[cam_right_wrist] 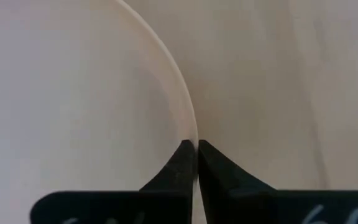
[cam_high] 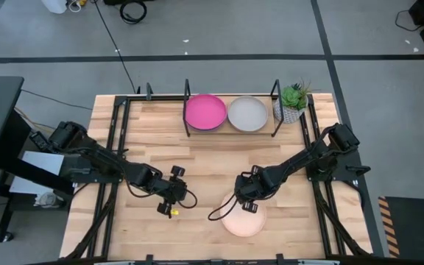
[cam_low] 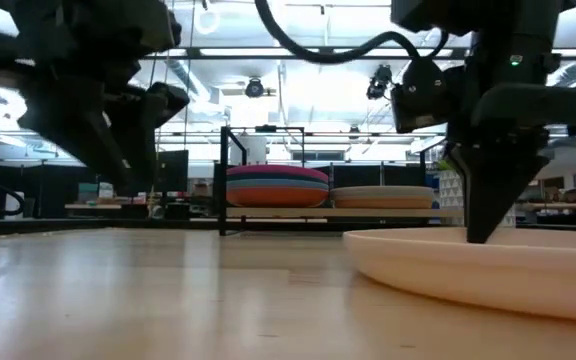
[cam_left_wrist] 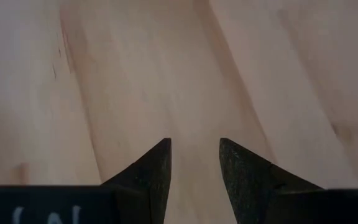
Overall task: Place and stack plates onto a shelf
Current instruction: Stack the light yellow plate on top of the gray plate on the shelf
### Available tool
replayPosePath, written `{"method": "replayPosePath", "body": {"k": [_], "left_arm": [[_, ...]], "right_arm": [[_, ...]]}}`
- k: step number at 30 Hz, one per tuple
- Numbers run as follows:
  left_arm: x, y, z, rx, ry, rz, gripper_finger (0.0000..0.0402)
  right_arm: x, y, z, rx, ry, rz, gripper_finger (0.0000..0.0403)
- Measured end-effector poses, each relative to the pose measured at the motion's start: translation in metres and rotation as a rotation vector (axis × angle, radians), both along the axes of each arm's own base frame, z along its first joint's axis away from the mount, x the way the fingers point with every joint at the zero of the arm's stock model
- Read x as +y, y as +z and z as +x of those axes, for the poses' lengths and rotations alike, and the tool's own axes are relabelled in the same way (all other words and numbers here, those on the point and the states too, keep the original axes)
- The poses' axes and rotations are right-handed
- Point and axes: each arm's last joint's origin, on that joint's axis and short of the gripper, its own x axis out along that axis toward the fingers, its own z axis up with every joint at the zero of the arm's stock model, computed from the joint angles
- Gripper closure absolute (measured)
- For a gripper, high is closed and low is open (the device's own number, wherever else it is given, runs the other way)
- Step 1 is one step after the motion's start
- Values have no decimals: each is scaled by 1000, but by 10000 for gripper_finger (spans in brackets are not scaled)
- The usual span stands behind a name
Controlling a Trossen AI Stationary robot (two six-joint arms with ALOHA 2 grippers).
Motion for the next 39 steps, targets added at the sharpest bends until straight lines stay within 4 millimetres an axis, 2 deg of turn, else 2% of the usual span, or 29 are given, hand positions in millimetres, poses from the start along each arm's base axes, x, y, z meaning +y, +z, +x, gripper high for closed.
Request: {"method": "replayPosePath", "body": {"k": [7,15,21,27,33,39], "left_arm": [[1,6,7,-81,-13,-5,260],[5,10,14,-144,12,-34,260],[2,14,18,-202,29,-76,260],[1,15,19,-215,53,-104,260],[1,17,21,-240,71,-128,260],[2,18,22,-268,94,-114,260]], "right_arm": [[-16,30,13,5,121,-54,390],[-56,71,25,-1,282,-120,390],[-108,106,18,-65,377,-150,389],[-172,138,-6,-133,337,-231,389],[-234,145,-25,-112,189,-254,389],[-284,158,-18,-58,135,-266,389]]}}
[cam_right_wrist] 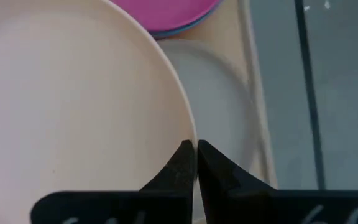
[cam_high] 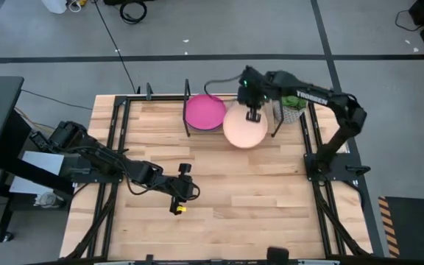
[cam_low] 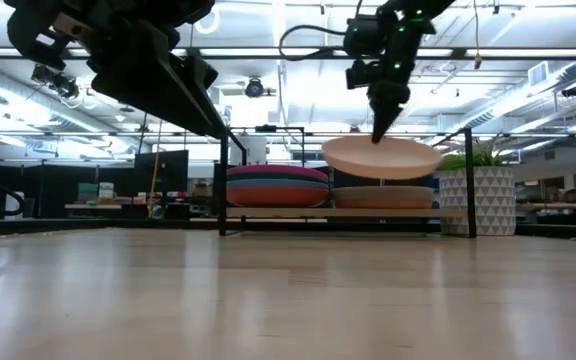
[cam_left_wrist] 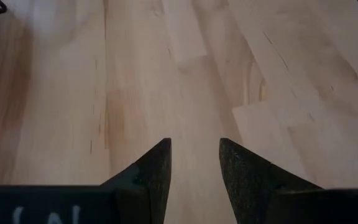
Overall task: Place and stack plates onto a shelf
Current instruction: Stack the light yellow plate on top of the gray plate on the shelf, then return to Home Position
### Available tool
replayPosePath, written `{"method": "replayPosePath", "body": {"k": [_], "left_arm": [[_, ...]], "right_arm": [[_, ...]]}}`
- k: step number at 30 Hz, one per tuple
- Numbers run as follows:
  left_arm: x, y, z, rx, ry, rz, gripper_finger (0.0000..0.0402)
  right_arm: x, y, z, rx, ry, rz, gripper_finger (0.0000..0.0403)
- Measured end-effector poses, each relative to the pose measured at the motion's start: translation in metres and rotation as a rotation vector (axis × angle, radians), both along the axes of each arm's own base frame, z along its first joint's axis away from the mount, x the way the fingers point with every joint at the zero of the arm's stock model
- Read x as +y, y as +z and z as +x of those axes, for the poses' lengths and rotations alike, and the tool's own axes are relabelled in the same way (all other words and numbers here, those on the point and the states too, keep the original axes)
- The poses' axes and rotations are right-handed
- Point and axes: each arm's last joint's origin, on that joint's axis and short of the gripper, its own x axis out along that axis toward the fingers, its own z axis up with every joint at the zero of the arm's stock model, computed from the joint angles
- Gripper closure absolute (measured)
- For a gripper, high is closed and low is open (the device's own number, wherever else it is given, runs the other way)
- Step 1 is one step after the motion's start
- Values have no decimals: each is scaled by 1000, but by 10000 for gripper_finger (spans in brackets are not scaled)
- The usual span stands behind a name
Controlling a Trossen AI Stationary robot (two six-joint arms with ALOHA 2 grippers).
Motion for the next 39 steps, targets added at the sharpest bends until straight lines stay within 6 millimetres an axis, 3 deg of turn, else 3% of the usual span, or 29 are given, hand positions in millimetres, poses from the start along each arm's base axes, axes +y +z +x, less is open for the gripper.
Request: {"method": "replayPosePath", "body": {"k": [9,16,26,39], "left_arm": [[0,0,0,2,34,-38,260],[-1,0,0,6,84,-101,260],[-1,0,0,12,158,-189,260],[-1,0,0,11,148,-178,260]], "right_arm": [[-66,22,4,-22,10,-38,389],[-98,13,2,-3,50,-24,389],[-124,-15,-4,58,53,12,389],[-118,-19,-11,20,18,179,334]]}}
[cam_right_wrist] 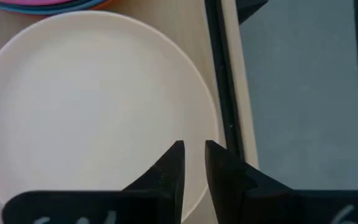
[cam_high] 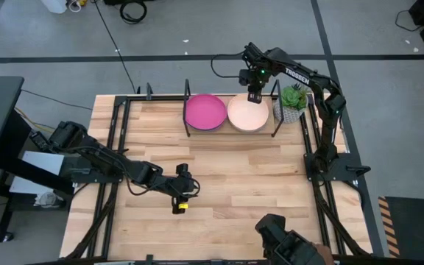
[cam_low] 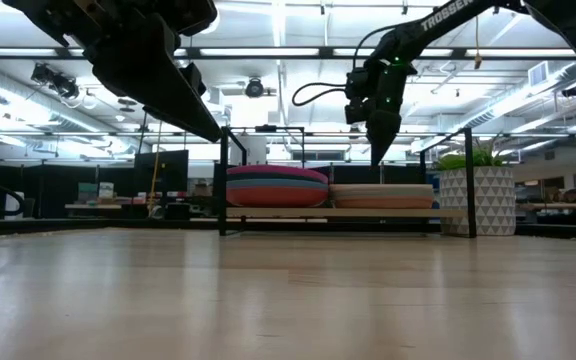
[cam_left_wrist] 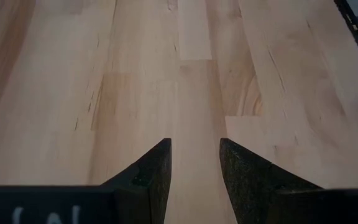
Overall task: Place and stack plates onto a shelf
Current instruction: Return to Home Position
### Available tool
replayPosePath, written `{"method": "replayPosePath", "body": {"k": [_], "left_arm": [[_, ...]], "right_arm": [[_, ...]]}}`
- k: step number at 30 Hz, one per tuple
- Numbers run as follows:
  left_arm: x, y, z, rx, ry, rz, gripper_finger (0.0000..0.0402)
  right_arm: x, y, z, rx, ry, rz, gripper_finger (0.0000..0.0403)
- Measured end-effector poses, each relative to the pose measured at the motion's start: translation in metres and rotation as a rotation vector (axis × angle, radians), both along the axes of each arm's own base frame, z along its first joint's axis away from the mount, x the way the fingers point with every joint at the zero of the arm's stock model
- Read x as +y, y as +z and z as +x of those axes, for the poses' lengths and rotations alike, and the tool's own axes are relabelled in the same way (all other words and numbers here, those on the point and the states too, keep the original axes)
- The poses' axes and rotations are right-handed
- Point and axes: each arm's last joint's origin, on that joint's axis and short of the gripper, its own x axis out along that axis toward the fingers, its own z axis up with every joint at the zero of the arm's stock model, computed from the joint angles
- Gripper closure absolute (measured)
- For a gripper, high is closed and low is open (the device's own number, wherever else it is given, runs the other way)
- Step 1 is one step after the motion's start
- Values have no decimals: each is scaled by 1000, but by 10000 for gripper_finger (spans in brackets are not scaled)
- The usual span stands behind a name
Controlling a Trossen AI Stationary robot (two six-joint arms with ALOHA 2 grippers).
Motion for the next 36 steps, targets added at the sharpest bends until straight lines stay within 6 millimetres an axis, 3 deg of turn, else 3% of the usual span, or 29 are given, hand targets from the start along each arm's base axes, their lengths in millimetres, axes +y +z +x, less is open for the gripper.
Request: {"method": "replayPosePath", "body": {"k": [8,12,17,22,25,31,36], "left_arm": [[-6,2,-4,-9,-78,79,260],[-7,13,-11,-33,-111,123,260],[8,42,-26,-96,-90,180,260],[21,57,-38,-111,-75,218,260],[23,52,-41,-130,-75,249,260],[33,16,-59,-161,-62,245,260],[46,10,-82,-248,-31,220,260]], "right_arm": [[9,5,2,75,-79,-29,319],[26,32,1,-17,-110,-37,321],[53,74,-5,-232,-161,-93,321],[96,91,-14,-377,-145,-120,321],[125,88,-21,-457,-141,-145,321],[179,64,-40,-603,-135,-153,321],[216,42,-51,-719,-93,-105,321]]}}
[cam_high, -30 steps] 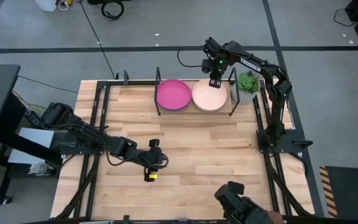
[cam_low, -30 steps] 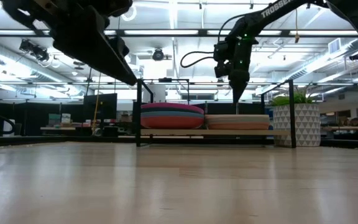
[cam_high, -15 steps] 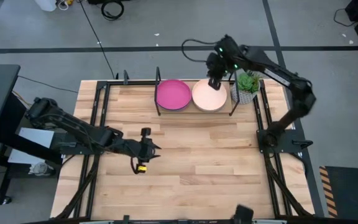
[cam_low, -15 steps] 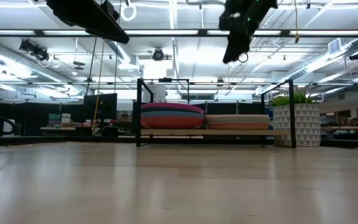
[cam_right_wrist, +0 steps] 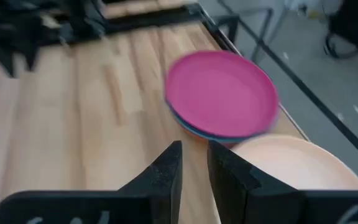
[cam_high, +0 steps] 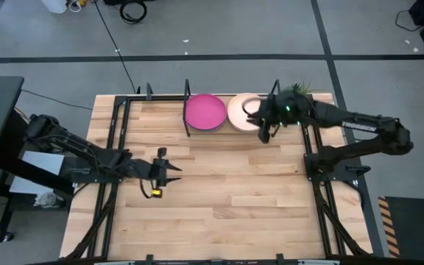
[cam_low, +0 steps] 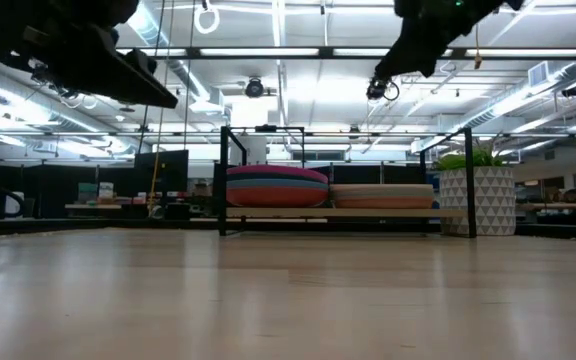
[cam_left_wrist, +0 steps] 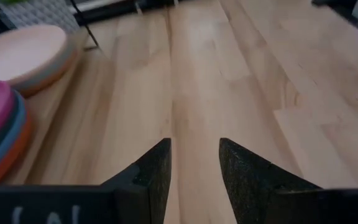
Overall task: Place and stack plates onto a shelf
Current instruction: Return to Home Position
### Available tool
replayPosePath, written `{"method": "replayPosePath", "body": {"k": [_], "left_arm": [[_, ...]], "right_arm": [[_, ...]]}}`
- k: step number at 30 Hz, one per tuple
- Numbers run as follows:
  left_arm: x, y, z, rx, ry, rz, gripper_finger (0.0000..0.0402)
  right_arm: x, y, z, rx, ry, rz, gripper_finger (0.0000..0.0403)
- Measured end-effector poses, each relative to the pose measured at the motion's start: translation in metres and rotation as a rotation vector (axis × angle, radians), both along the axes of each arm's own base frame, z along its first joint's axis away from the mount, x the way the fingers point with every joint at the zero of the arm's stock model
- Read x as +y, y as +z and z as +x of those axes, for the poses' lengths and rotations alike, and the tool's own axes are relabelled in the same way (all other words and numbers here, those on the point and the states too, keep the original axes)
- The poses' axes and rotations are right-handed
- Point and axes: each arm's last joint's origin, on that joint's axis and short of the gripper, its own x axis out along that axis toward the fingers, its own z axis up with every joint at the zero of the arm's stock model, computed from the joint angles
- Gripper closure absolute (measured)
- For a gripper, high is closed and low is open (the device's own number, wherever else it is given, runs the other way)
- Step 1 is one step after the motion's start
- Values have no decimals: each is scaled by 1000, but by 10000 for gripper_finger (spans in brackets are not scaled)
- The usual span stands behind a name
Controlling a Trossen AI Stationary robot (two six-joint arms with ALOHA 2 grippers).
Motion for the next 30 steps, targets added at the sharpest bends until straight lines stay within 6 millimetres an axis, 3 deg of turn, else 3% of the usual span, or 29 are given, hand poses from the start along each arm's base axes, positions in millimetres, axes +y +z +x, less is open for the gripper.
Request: {"method": "replayPosePath", "body": {"k": [12,23,30], "left_arm": [[28,-21,-45,-211,35,12,260],[41,-39,-74,-326,86,-1,260],[43,-42,-82,-366,93,-16,260]], "right_arm": [[41,-45,-9,-210,-5,-45,321],[46,-93,-21,-340,-58,22,321],[48,-117,-29,-433,-53,64,321]]}}
